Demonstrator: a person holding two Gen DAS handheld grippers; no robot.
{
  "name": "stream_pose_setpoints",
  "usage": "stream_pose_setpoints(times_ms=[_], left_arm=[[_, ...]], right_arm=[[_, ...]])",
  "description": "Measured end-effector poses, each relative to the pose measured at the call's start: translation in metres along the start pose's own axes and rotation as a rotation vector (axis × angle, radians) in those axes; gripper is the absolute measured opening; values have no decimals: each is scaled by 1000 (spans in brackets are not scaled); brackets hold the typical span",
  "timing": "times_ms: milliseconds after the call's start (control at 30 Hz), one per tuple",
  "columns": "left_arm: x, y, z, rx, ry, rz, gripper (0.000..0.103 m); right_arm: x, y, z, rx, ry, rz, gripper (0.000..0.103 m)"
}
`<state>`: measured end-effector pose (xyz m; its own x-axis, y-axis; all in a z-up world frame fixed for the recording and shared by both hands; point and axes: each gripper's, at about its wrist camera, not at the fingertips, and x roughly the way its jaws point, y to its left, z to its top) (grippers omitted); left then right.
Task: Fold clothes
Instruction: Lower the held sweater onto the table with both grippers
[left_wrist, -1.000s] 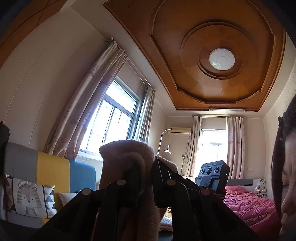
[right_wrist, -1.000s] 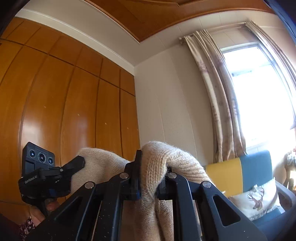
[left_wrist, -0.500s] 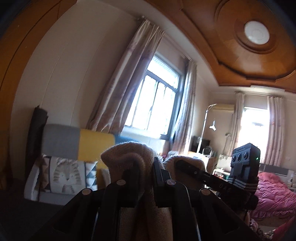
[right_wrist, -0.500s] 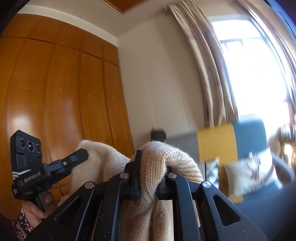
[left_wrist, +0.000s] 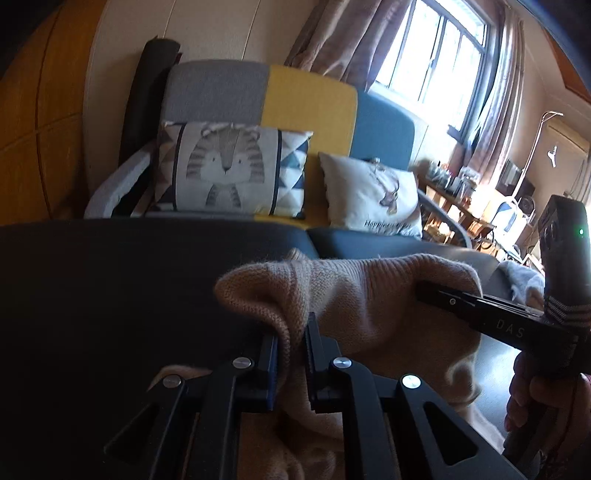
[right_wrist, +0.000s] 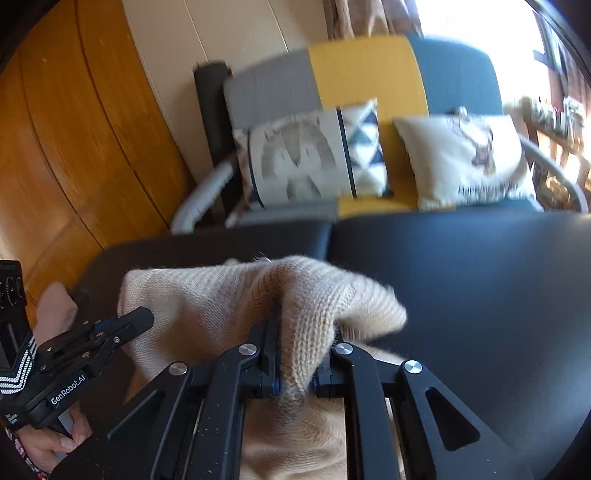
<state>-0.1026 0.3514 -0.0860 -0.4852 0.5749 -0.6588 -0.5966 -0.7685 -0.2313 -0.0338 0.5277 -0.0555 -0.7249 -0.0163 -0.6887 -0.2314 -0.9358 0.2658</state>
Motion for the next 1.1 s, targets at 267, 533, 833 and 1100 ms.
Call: stream_pose_setpoints(times_ms=[267,533,833,1100], left_arm=[[18,16,-30,-79,67,-5,17],[13,27,-15,-138,92,-5,21],[-59,4,-32,-52,-81,-10,21],[-72,-23,-74,-8,-15,-84,21]], right_arm=[[45,-29,-40,95,128,-1,12],[29,-35,-26,52,156,12,24],[-58,-68,-51,138,52,3,40],[-122,-76,-122,68,197,-90,40]])
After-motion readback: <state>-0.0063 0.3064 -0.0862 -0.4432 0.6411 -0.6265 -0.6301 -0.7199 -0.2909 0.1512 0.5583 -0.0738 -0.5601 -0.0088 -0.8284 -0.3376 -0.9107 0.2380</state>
